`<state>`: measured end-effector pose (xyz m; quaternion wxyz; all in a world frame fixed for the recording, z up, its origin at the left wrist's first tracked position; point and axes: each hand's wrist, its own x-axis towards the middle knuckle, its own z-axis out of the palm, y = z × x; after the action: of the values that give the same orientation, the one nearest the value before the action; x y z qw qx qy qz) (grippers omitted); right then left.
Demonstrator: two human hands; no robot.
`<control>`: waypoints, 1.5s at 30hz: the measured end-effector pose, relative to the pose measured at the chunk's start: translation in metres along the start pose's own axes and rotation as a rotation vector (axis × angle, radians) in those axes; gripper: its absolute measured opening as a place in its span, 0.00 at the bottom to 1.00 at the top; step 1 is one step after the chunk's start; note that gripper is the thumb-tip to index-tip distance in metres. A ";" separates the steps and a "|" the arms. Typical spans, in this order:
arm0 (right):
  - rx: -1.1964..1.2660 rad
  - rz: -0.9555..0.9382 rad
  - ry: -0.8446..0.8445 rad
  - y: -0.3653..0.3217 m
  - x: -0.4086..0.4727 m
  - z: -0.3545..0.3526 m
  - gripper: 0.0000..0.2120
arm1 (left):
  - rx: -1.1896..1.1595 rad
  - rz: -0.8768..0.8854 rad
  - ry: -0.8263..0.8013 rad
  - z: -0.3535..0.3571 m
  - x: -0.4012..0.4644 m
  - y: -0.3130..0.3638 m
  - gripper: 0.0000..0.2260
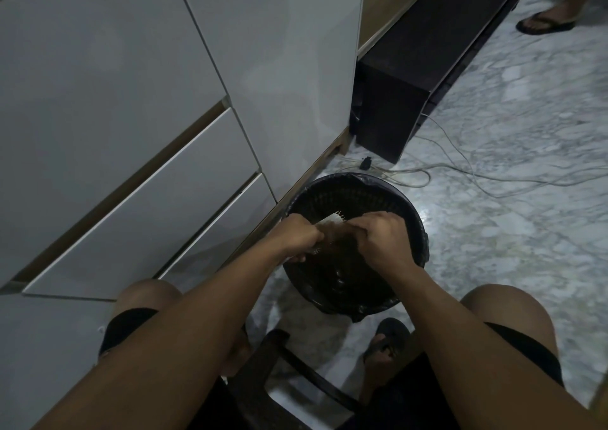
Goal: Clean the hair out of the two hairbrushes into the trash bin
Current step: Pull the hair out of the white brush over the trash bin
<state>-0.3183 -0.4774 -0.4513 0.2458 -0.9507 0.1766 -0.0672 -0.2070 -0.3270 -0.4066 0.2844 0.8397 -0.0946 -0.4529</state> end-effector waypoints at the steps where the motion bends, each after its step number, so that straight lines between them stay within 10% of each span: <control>1: -0.009 0.047 -0.003 0.002 0.001 -0.003 0.12 | 0.035 0.015 0.005 -0.001 0.000 -0.001 0.09; 8: -0.021 0.285 -0.117 -0.006 -0.002 -0.019 0.11 | 0.103 0.028 0.021 -0.006 0.000 -0.008 0.11; 13: 0.295 0.077 -0.227 -0.018 -0.006 -0.015 0.23 | 0.132 0.036 0.039 -0.004 0.002 -0.005 0.09; 19: 0.193 -0.050 -0.060 -0.019 -0.004 -0.009 0.10 | 0.142 0.060 0.065 0.001 0.004 0.000 0.09; 29: 0.146 0.305 -0.172 0.001 -0.002 -0.020 0.07 | 0.218 0.102 0.114 -0.015 0.005 -0.013 0.09; 35: 0.351 0.056 -0.200 -0.019 -0.008 -0.014 0.32 | 0.200 0.140 0.093 -0.009 0.005 -0.003 0.09; 39: 0.242 -0.067 -0.065 -0.020 -0.007 -0.011 0.08 | 0.163 0.127 0.059 -0.003 0.004 0.001 0.10; 45: 0.171 0.274 -0.031 0.001 -0.002 -0.017 0.07 | 0.105 0.070 0.065 -0.010 0.003 -0.007 0.14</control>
<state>-0.3244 -0.4850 -0.4372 0.3354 -0.8943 0.2942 -0.0330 -0.1979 -0.3186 -0.4090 0.2586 0.8639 -0.1380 -0.4096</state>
